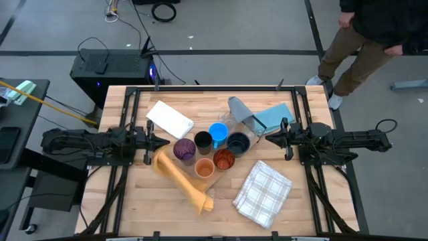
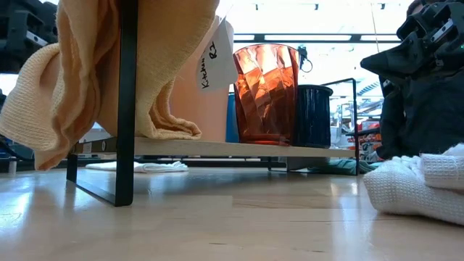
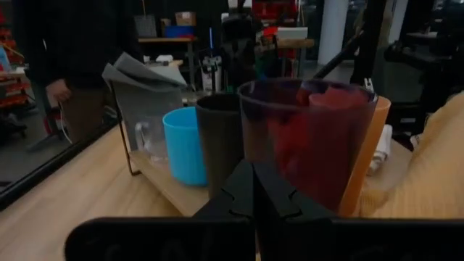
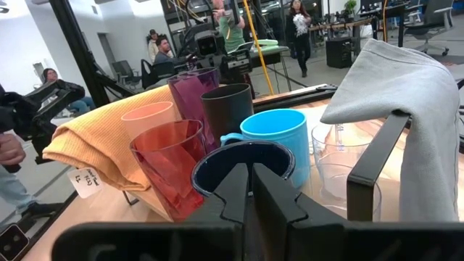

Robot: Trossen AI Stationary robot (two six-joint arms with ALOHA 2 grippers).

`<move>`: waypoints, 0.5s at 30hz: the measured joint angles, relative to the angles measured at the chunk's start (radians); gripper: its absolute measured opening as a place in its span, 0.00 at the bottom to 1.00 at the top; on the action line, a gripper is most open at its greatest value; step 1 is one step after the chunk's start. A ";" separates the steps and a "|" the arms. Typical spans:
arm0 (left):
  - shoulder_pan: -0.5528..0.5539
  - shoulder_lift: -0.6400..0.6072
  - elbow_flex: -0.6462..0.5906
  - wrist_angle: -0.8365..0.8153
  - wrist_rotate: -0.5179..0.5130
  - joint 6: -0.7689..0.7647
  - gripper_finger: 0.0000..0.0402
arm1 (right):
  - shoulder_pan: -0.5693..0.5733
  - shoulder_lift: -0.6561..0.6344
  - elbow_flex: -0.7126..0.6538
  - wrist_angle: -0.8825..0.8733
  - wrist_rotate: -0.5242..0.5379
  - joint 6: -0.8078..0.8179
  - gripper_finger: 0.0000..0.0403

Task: Stack small to large cups/mugs on shelf
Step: Return to Home Position

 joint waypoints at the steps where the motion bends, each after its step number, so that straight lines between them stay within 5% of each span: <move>1: 0.000 0.000 0.000 0.010 0.000 0.000 0.00 | 0.000 0.000 0.000 0.000 0.000 0.000 0.07; 15: 0.000 0.000 0.000 0.066 -0.048 -0.093 0.00 | 0.000 0.000 0.000 0.000 0.000 0.000 0.07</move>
